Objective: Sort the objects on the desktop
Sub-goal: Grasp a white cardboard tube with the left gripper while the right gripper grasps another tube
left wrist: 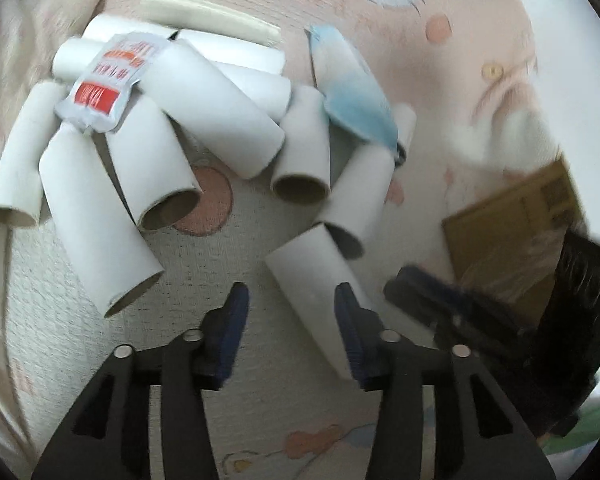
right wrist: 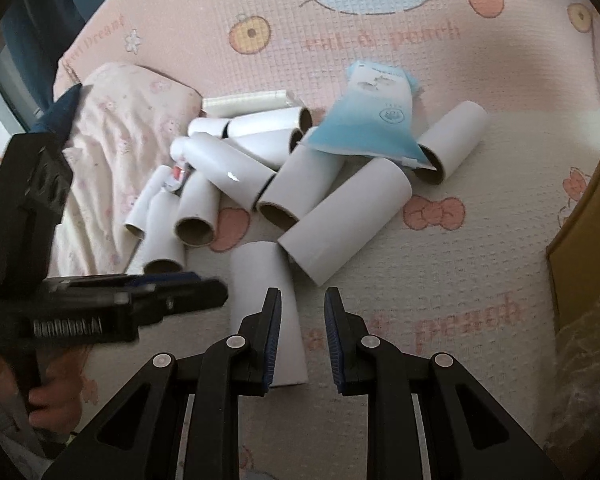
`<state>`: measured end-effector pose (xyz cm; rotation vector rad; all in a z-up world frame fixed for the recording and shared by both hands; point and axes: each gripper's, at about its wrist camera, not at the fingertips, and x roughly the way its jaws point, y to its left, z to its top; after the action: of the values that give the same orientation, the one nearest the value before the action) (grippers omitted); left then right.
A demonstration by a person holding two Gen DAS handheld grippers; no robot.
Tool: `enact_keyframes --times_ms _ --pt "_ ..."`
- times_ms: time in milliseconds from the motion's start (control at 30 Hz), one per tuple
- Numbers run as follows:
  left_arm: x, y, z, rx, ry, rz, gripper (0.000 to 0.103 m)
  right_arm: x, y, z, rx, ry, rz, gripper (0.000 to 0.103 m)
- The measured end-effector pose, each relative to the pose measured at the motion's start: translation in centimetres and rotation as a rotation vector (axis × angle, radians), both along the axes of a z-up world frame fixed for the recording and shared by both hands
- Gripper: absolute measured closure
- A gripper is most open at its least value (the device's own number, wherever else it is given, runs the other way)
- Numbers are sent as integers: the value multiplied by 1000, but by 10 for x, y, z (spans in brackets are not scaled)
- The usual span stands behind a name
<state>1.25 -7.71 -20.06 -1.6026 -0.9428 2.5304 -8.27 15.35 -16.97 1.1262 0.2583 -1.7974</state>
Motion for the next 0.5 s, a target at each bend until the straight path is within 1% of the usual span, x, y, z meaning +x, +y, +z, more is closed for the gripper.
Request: enact_keyframes --times_ms 33,67,100,133,167,267,333,433,500 --pt "0 -4 -3 43 -3 24 47 2 0 0 -1 -1 11 82" --pt "0 -8 -6 84 -7 42 47 3 -1 -1 2 -2 22 80" --pt "0 -12 -11 141 -11 64 47 5 -4 -4 16 -6 36 75" --pt "0 -13 -12 173 -13 79 46 7 -6 -6 27 -7 44 72" --pt "1 -16 -17 219 -16 107 46 9 -7 -8 32 -7 51 71" --pt "1 -22 -26 286 -19 160 46 14 -11 -11 36 -3 75 63" --pt "-3 -20 -32 307 -26 181 46 16 -13 -13 47 4 88 58" --pt "-11 -14 -36 330 -35 174 46 16 -17 -15 57 5 105 57" --pt "-16 -10 -39 330 -48 164 47 15 -19 -17 56 -7 109 56"
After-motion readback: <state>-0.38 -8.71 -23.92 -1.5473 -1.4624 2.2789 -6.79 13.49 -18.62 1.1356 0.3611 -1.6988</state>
